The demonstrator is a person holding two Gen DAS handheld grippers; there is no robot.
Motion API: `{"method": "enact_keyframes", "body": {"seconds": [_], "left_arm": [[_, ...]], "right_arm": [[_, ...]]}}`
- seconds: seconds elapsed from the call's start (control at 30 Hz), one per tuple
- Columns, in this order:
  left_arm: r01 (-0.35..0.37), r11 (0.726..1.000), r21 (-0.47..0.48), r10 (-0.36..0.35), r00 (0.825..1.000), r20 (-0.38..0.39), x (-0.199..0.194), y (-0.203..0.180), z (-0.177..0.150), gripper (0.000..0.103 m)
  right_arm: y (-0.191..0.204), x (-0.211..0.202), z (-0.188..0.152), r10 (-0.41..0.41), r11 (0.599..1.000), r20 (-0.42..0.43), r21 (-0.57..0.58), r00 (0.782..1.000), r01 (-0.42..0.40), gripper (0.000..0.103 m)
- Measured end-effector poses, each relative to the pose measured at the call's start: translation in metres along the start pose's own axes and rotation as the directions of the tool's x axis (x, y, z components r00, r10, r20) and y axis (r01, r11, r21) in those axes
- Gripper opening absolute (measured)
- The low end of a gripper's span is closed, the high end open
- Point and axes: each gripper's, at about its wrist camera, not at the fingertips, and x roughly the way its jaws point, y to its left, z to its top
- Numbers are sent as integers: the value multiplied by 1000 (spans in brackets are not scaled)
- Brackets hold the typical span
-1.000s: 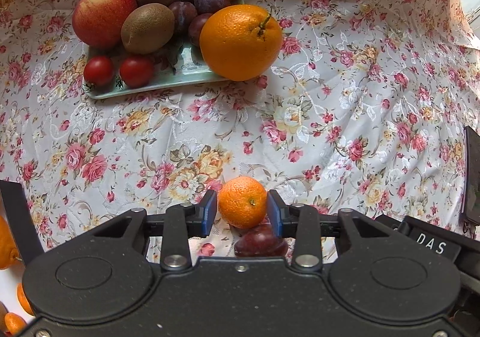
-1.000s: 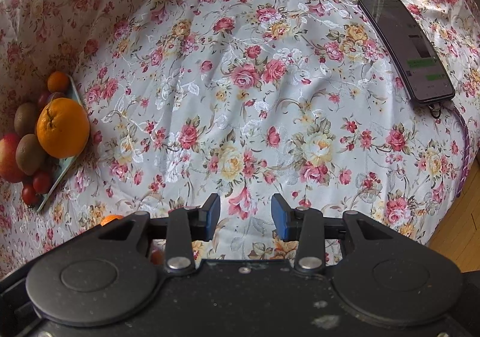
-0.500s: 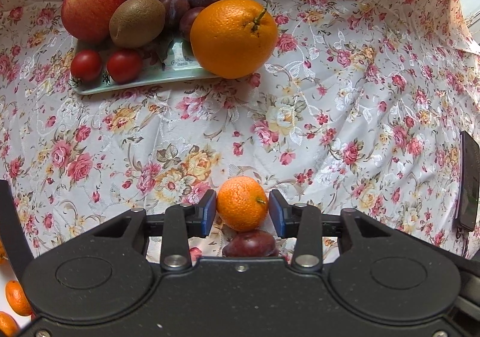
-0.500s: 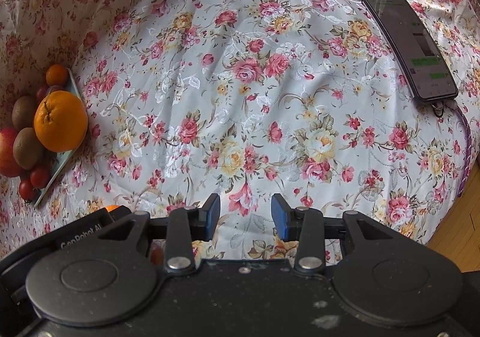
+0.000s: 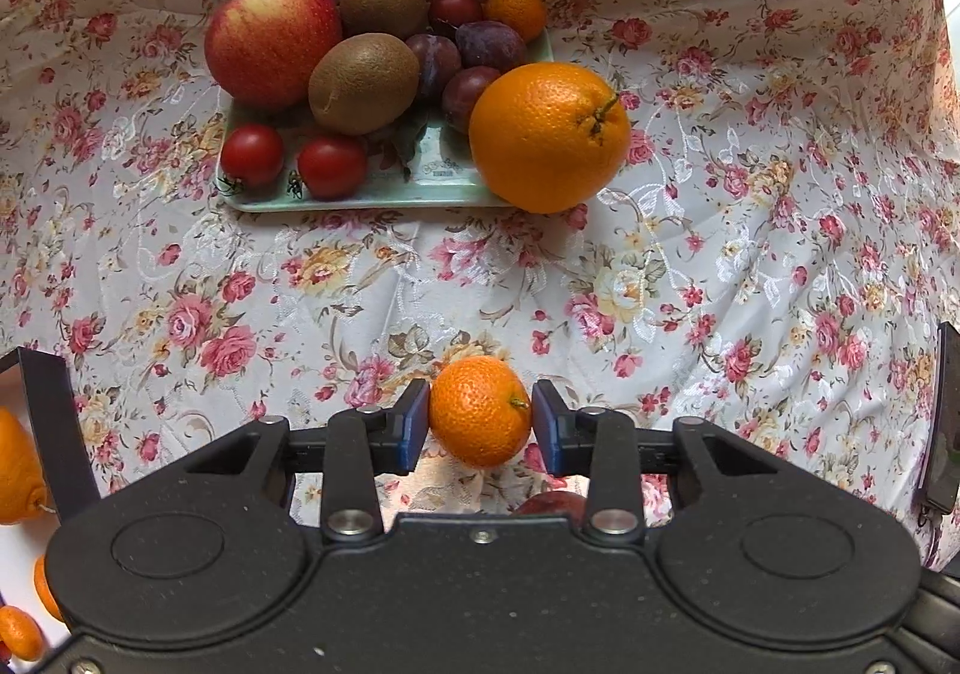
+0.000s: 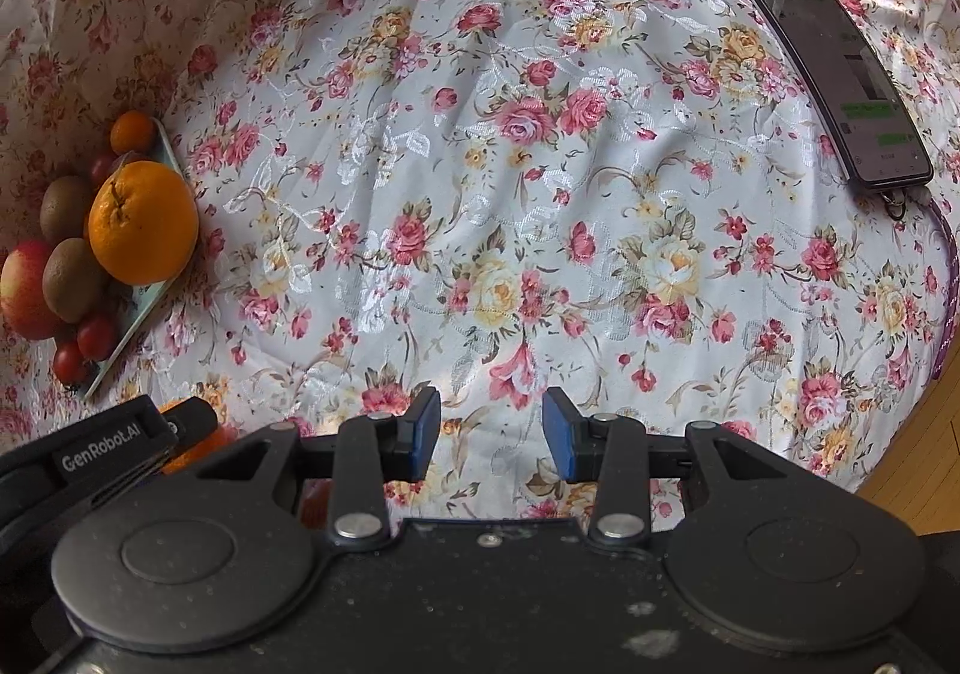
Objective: Organize fruits
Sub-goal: 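Grasp the small mandarin with the left tool while the right tool approaches the dark plum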
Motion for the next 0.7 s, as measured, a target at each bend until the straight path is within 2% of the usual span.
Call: {"method": "enact_keyframes", "body": {"seconds": [0.17, 0.43, 0.7], "left_arm": [[-85, 996, -25, 85, 996, 20, -10, 24, 0, 45], [-100, 994, -40, 101, 994, 32, -22, 54, -4, 45], [-104, 993, -51, 107, 993, 54, -34, 77, -7, 45]], "right_arm": [[21, 2, -7, 45, 999, -30, -12, 999, -46, 41], [56, 12, -21, 67, 997, -57, -41, 996, -69, 41], [77, 21, -26, 58, 997, -25, -51, 998, -59, 41]]}}
